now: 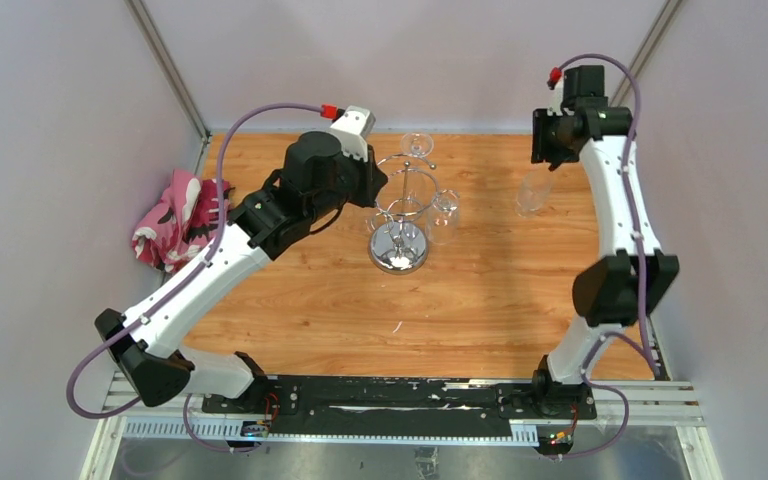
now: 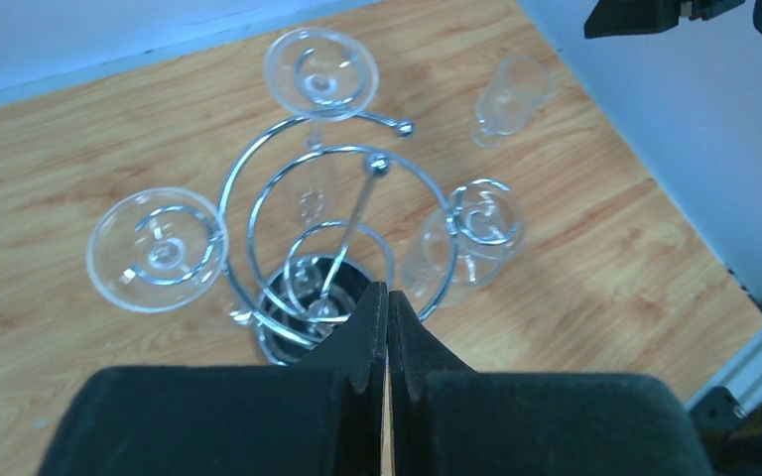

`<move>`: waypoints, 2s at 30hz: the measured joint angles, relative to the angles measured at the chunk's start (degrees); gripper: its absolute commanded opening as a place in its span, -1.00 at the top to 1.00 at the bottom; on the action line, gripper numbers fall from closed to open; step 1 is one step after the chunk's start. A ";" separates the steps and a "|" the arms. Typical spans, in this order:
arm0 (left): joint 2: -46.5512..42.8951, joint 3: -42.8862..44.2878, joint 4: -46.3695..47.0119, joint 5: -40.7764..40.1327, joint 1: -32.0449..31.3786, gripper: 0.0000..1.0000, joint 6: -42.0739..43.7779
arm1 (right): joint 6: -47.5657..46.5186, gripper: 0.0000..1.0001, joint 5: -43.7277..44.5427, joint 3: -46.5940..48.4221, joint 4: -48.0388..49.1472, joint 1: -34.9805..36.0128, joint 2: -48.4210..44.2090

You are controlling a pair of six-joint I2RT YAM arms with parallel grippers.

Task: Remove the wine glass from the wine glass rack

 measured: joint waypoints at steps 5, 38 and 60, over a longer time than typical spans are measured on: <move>2.10 0.00 5.33 7.96 -0.02 1.00 -1.16 | 6.60 0.13 -15.45 -21.14 15.32 0.09 -20.76; 16.68 -3.37 17.53 18.53 -0.33 1.00 -6.60 | 26.01 0.25 -49.72 -52.35 40.63 6.86 -34.14; 15.91 -5.73 20.65 18.58 -0.33 1.00 -7.26 | 27.78 0.28 -49.20 -53.05 44.78 7.91 -29.94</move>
